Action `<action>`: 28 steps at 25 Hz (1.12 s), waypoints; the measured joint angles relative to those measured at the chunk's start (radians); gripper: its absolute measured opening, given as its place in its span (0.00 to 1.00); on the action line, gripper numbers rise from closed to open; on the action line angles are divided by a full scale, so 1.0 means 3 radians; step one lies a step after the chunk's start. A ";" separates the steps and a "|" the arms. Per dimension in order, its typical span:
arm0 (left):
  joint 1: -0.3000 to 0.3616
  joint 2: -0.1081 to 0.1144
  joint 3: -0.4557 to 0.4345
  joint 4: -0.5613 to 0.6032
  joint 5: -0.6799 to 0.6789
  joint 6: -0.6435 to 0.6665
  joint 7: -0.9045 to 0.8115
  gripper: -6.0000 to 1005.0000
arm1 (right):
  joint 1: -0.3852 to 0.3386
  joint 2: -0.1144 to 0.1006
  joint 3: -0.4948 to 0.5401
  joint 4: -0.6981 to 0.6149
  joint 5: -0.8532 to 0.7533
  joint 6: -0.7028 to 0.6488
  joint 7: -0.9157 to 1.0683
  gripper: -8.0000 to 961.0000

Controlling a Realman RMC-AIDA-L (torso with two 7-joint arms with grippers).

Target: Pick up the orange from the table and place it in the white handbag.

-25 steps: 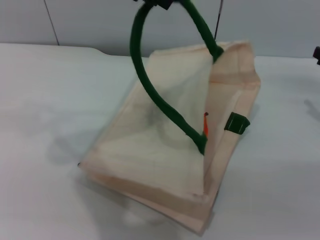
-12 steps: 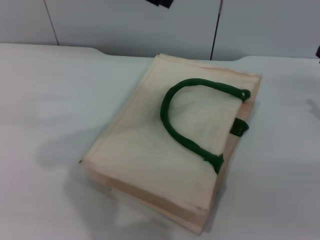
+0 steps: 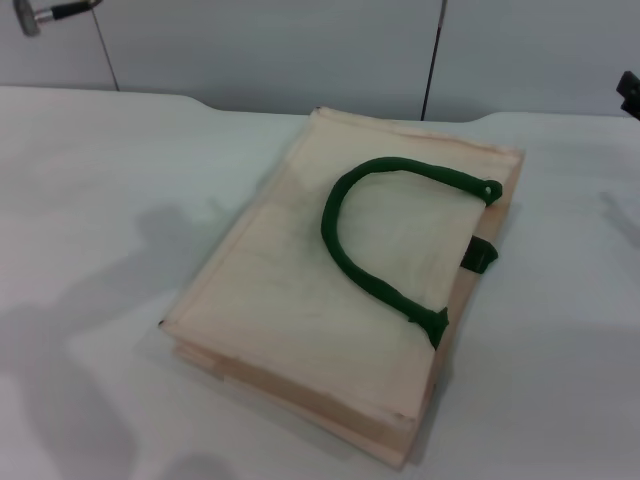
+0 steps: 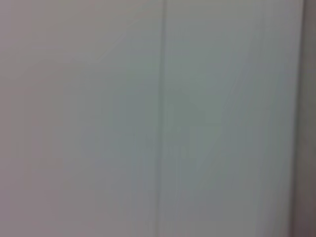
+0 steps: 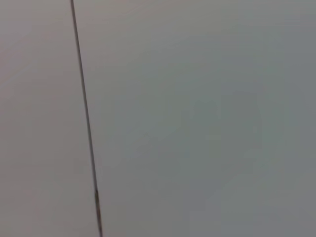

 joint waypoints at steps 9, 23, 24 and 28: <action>0.0721 -0.0027 -0.0013 0.1287 -0.1016 -0.0806 0.1418 0.88 | 0.0050 0.0010 0.0000 0.0207 0.0207 -0.0211 -0.0420 0.93; 0.1180 -0.0045 -0.0061 0.2642 -0.2411 -0.1297 0.3186 0.88 | -0.0006 0.0039 0.0041 0.0813 0.1170 -0.0249 -0.1460 0.93; 0.1191 -0.0045 -0.0061 0.2670 -0.2456 -0.1308 0.3217 0.88 | -0.0006 0.0039 0.0041 0.0813 0.1170 -0.0249 -0.1460 0.93; 0.1211 -0.0045 -0.0061 0.2756 -0.2585 -0.1320 0.3260 0.88 | -0.0006 0.0040 0.0041 0.0863 0.1235 -0.0258 -0.1535 0.93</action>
